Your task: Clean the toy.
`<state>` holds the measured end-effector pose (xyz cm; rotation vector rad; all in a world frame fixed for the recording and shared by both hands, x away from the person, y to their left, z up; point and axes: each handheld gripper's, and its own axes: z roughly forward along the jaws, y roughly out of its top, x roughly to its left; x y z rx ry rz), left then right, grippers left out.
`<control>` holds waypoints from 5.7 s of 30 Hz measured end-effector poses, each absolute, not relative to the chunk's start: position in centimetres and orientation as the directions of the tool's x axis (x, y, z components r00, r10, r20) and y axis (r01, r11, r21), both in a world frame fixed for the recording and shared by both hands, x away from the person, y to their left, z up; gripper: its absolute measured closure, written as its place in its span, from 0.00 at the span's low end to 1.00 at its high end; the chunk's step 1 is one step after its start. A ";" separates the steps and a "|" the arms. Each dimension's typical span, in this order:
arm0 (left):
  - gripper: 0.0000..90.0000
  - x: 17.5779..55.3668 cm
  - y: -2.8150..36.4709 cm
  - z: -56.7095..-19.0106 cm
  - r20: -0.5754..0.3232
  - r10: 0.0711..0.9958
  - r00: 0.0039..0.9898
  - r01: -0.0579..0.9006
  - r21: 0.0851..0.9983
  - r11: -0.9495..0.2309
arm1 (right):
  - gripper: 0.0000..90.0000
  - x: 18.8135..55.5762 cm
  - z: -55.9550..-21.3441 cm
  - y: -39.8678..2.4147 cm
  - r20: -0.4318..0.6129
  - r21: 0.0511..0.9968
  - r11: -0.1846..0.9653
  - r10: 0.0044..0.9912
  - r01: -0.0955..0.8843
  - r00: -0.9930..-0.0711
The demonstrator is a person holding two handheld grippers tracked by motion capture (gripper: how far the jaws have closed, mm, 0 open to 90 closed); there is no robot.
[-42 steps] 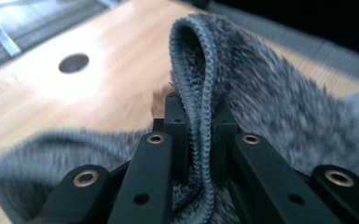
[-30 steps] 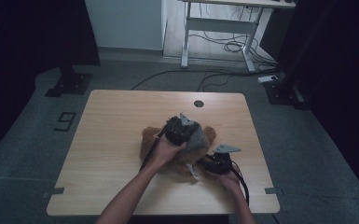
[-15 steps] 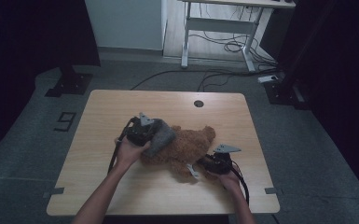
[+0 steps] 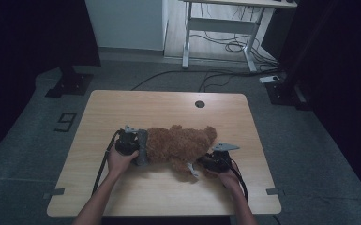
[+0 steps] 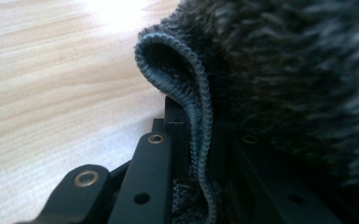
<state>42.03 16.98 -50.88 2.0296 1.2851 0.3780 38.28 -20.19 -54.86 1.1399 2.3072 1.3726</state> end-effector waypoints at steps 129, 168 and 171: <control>0.90 42.2 0.5 -45.9 0.069 0.745 0.664 0.383 0.824 -0.418 | 0.72 37.8 -52.9 -18.9 0.016 0.939 0.215 0.754 0.270 -0.657; 0.90 40.2 6.2 -43.1 -0.010 0.731 0.682 0.369 0.868 -0.332 | 0.73 36.7 -53.1 -19.1 0.054 0.945 0.175 0.747 0.275 -0.663; 0.90 40.7 2.8 -43.3 0.006 0.705 0.709 0.359 0.858 -0.368 | 0.73 36.6 -53.1 -19.1 0.055 0.945 0.176 0.744 0.275 -0.666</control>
